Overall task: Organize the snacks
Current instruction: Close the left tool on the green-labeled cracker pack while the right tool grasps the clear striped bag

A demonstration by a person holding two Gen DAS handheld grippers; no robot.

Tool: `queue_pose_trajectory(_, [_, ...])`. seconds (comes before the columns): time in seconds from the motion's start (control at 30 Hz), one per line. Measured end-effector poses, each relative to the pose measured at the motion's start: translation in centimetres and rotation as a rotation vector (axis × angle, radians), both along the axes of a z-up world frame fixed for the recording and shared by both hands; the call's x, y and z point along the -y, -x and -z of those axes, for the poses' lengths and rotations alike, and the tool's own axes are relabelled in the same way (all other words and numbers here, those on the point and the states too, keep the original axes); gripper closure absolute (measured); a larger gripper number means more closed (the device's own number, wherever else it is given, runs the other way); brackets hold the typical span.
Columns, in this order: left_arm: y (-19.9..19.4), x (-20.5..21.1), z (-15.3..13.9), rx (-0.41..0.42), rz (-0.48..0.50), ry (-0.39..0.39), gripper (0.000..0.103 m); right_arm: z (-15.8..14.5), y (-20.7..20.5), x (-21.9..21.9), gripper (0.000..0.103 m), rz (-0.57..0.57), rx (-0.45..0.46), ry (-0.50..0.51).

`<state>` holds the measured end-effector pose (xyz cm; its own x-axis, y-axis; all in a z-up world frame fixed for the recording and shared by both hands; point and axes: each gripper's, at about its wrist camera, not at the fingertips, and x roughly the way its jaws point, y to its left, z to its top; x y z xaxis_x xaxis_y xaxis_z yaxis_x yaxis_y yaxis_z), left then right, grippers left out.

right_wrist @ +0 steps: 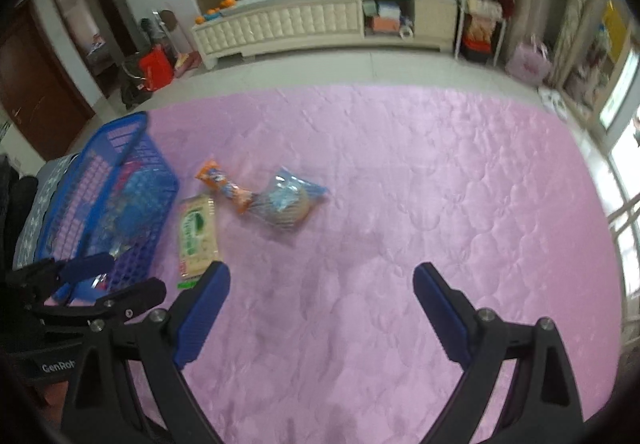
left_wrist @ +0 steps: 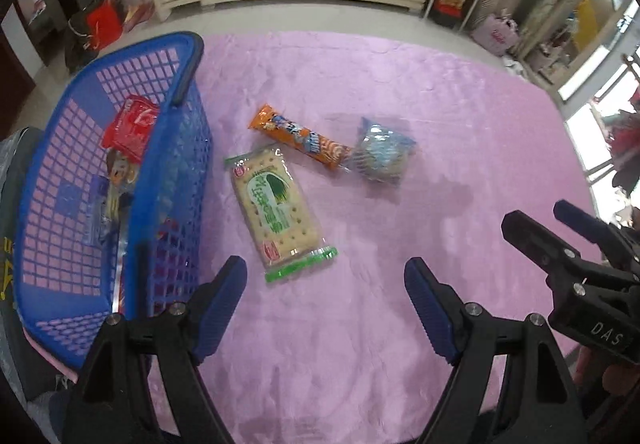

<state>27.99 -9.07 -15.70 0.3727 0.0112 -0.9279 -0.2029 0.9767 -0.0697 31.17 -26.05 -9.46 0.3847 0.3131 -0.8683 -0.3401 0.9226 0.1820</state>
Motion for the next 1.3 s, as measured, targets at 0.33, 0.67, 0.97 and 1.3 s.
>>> queue_pose_trajectory(0.33, [-3.9, -1.0, 6.0, -0.089, -0.039, -0.070, 0.023, 4.8, -4.0, -0.7, 0.008, 0.014, -0.030, -0.044])
queue_pose_trajectory(0.67, [-5.4, -4.5, 9.0, -0.102, -0.149, 0.009, 0.023, 7.1, -4.7, -1.5, 0.008, 0.003, -0.068, -0.014])
queue_pose_trajectory(0.97, [-7.1, -5.1, 10.5, -0.092, -0.171, -0.043, 0.023, 6.5, -4.0, -1.1, 0.008, 0.018, -0.032, -0.035])
queue_pose_trajectory(1.3, [-7.4, -4.5, 9.5, -0.081, -0.111, -0.026, 0.045, 7.9, -4.6, 1.5, 0.008, 0.058, -0.053, -0.043])
